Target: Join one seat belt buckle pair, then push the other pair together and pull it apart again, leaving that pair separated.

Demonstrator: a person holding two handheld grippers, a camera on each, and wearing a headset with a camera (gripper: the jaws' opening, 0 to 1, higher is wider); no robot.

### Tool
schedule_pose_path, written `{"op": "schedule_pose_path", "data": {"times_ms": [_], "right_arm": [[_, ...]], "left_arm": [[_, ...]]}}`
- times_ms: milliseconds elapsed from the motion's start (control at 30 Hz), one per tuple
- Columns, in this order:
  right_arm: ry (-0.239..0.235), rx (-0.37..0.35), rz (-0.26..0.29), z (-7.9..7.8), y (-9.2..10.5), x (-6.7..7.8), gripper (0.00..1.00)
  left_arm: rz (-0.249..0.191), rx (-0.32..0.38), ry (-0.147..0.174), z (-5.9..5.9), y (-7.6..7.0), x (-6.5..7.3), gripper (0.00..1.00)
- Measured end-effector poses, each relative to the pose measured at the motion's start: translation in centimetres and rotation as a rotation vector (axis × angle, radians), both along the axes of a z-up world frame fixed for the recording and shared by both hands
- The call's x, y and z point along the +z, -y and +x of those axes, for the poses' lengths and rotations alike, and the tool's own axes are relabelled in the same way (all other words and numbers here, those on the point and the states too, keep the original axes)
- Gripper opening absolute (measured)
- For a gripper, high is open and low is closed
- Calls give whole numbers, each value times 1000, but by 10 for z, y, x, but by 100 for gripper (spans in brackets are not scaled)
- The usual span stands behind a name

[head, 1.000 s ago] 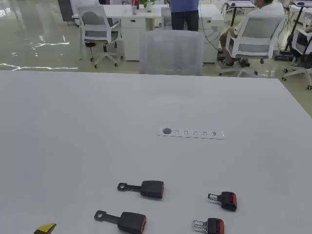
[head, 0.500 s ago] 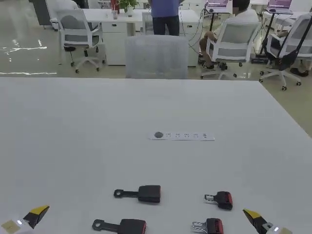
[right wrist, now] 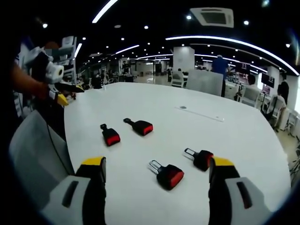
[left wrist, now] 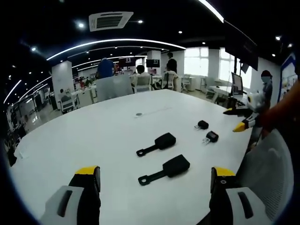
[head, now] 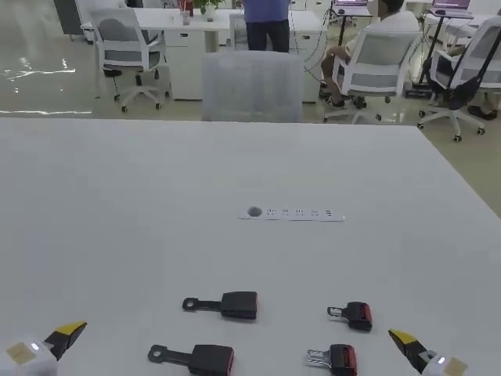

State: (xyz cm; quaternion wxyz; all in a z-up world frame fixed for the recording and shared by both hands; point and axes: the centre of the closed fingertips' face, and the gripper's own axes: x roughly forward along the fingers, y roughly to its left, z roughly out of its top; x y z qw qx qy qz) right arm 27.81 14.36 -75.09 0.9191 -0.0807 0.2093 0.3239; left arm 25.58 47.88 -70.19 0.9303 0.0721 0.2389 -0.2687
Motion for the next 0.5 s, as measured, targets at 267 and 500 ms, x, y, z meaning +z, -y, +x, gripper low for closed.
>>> {"op": "schedule_pose_path", "data": {"times_ms": [267,500], "right_arm": [[8,6,-4,4,0,3,93],[8,3,-3,6,0,4,93]], "left_arm": [[3,-3,-6,0,3,-3,100],[-3,19,-5,-2,4,-5,100]]}}
